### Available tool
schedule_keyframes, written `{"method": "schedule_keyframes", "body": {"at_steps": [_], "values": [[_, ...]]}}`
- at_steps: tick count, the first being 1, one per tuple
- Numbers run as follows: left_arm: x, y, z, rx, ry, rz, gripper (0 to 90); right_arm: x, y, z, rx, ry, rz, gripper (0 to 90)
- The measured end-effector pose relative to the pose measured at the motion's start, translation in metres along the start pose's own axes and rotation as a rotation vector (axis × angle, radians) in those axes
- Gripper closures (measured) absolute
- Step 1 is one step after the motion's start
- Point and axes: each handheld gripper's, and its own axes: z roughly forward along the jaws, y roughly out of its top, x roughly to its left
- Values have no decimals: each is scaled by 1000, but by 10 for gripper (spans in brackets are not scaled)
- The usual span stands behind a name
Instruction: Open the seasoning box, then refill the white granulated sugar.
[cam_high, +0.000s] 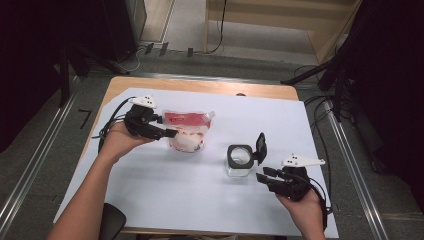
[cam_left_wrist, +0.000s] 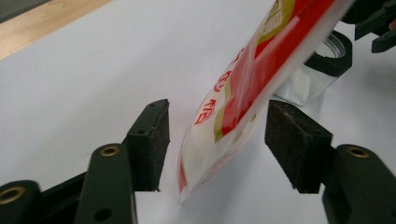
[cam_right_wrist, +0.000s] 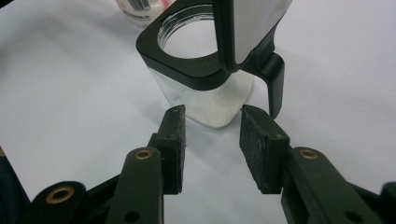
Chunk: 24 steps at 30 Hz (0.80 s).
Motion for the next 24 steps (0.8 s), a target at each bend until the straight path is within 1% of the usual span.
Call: {"method": "schedule_keyframes", "body": {"at_steps": [1,2,3,4,5,7,8,10,11,12,13,14,16,17,18,19,20,21,22,23,24], "values": [[0,1,2,-7,1,-5,469,1,0,1,0,6,-3,614],[0,1,3,-11,2,-1,469,1,0,1,0,6,-3,614],[1,2,5,-12,-13,1,504,1,0,2,1,6,-7,614],[1,2,5,-12,-13,1,520,1,0,2,1,6,-7,614],[1,3,8,-14,-25,0,520,2,1,2,2,7,-6,614],[1,4,12,-2,-37,-7,537,2,1,3,-5,20,-8,614],[0,4,13,8,-41,1,560,3,2,3,-5,22,-6,614],[-3,5,16,17,-29,16,606,5,3,4,-8,32,-16,614],[-3,5,16,17,-29,16,622,6,3,4,-8,38,-20,613],[-3,5,16,18,-27,14,622,6,3,4,-8,38,-20,613],[-2,5,17,14,-34,3,641,8,4,4,-11,40,-28,614],[-2,5,17,10,-42,-1,690,10,5,4,-13,45,-36,613],[-2,4,17,8,-49,-2,708,11,5,4,-15,52,-41,613],[-3,5,16,11,-45,5,752,15,6,4,-16,59,-50,612],[-4,5,16,11,-40,16,752,15,6,4,-16,59,-50,612],[-5,5,16,16,-39,26,813,18,7,5,-20,68,-63,612],[-6,6,17,17,-36,32,813,18,7,5,-20,68,-63,612],[-7,6,17,21,-39,26,836,20,8,5,-23,72,-69,612],[-7,7,17,23,-42,13,872,25,9,5,-27,91,-73,613],[-7,7,17,26,-44,8,872,25,9,5,-27,91,-73,613],[-6,8,17,28,-52,-20,897,28,11,6,-34,104,-76,613]]}}
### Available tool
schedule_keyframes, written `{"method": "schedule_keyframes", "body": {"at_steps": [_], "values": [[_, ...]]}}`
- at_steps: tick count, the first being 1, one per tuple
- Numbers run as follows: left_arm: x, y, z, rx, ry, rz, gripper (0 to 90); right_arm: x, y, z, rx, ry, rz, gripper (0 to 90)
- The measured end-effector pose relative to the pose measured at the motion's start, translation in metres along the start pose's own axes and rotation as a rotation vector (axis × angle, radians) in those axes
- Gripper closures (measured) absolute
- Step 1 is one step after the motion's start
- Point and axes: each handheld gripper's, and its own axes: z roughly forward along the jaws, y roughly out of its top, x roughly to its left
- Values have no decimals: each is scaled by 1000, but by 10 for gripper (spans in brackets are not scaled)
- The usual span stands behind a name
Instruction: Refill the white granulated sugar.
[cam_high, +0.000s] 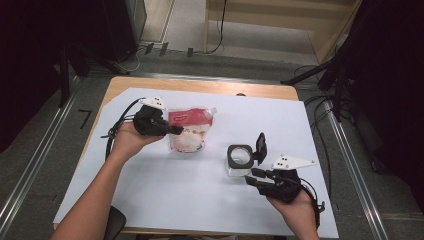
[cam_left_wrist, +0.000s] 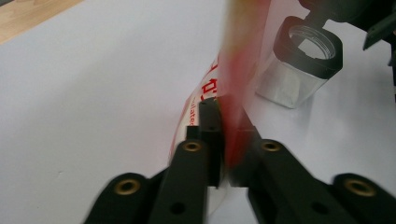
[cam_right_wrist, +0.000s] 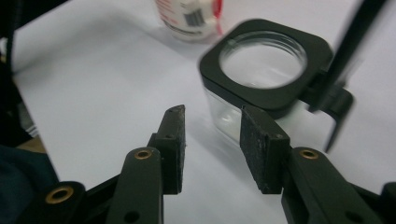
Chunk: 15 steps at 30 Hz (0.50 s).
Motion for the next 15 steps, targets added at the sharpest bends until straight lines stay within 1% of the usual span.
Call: {"method": "schedule_keyframes", "body": {"at_steps": [1,2,3,4,6,7,8,10,11,12,14,15], "values": [[0,1,0,2,-4,-18,900,4,2,1,-3,9,-6,613],[0,1,0,8,-5,-25,900,7,3,2,-4,9,-19,613],[0,2,-1,10,-2,-30,900,12,6,4,-14,25,-24,614],[-2,6,-1,6,-8,-47,900,14,7,5,-17,29,-33,613],[-2,7,-1,10,-5,-41,900,17,8,6,-15,28,-41,614],[-5,13,-3,26,-1,-29,900,21,11,8,-16,25,-55,612],[-5,13,-3,26,-1,-29,900,21,11,8,-16,25,-55,612],[-9,20,-5,49,7,-36,900,25,14,11,-19,32,-59,606],[-10,23,-6,52,3,-37,900,29,19,14,-27,39,-59,601],[-12,26,-8,51,-4,-39,900,29,19,14,-27,39,-59,601],[-14,33,-14,51,-18,-50,900,32,25,18,-30,39,-77,600],[-18,39,-20,44,-29,-52,900,34,30,21,-31,39,-86,600]]}}
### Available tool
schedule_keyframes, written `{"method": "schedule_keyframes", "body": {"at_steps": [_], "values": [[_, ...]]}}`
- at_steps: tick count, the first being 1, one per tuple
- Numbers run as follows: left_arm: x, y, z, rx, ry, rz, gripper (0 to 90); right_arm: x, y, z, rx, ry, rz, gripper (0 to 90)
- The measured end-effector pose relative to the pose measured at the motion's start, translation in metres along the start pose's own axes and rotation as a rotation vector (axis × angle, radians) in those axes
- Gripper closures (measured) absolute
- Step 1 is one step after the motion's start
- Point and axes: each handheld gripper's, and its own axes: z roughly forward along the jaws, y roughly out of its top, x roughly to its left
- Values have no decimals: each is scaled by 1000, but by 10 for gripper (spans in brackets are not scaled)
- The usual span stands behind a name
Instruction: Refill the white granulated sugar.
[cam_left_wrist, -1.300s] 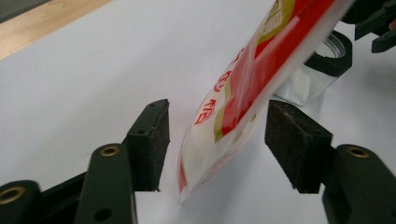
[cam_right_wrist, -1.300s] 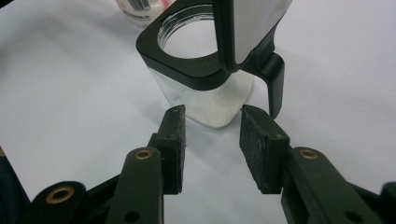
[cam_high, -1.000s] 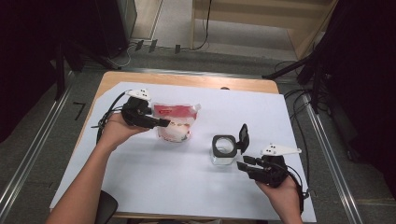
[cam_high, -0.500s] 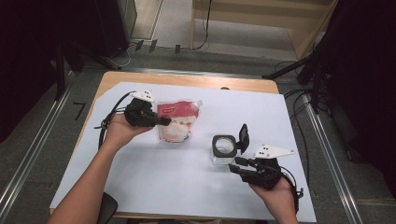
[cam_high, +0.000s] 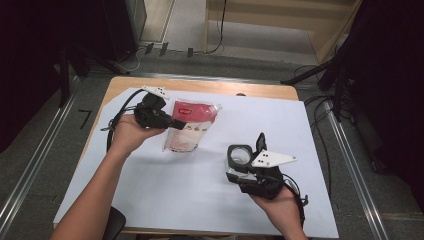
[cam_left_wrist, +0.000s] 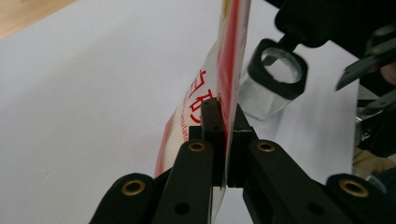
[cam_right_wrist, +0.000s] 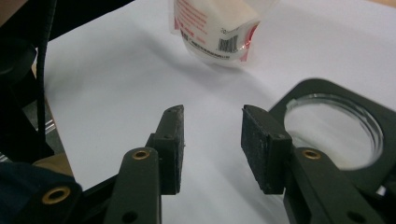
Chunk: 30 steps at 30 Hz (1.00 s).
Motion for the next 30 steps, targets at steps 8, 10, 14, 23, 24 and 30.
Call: {"method": "schedule_keyframes", "body": {"at_steps": [8,10,14,23,24,30], "values": [[-13,21,-24,-32,-43,5,900,4,14,14,0,22,-11,598],[-16,24,-26,-34,-40,19,900,5,18,18,2,25,-12,598],[-21,25,-31,-49,-43,9,900,6,24,28,-19,32,-21,599],[-38,22,-33,-56,-86,19,900,11,28,61,5,41,-41,586],[-40,22,-34,-57,-85,20,900,12,27,67,13,41,-47,586],[-47,20,-35,-46,-93,15,900,15,24,86,28,46,-40,590]]}}
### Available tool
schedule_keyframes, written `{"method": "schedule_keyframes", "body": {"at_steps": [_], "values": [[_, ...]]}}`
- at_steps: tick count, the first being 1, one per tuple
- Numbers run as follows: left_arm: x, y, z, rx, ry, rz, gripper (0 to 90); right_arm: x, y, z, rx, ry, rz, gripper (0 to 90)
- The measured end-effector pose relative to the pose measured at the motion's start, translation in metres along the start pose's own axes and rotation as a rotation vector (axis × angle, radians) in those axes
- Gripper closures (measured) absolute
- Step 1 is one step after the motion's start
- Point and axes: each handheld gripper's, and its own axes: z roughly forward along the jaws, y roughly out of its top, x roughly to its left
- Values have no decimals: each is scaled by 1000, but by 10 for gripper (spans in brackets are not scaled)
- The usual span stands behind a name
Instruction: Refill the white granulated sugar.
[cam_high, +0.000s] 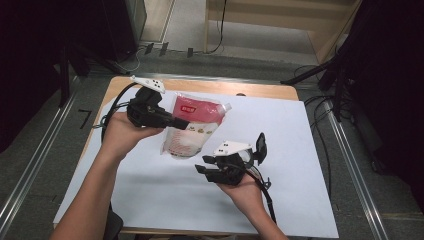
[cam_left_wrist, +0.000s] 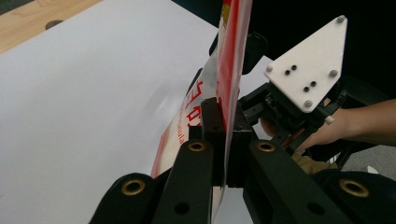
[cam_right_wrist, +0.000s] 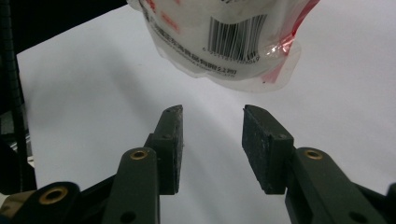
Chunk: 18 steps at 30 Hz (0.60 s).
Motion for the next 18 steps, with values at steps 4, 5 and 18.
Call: {"method": "schedule_keyframes", "body": {"at_steps": [4,5,18], "values": [[-3,-2,-2,-3,8,-4,900,0,-4,13,-6,-11,16,581],[-4,-2,-3,-6,6,-5,900,0,-5,16,-8,-10,22,580],[-7,-8,-8,-9,-41,-115,900,-3,-17,48,-59,-63,65,581]]}}
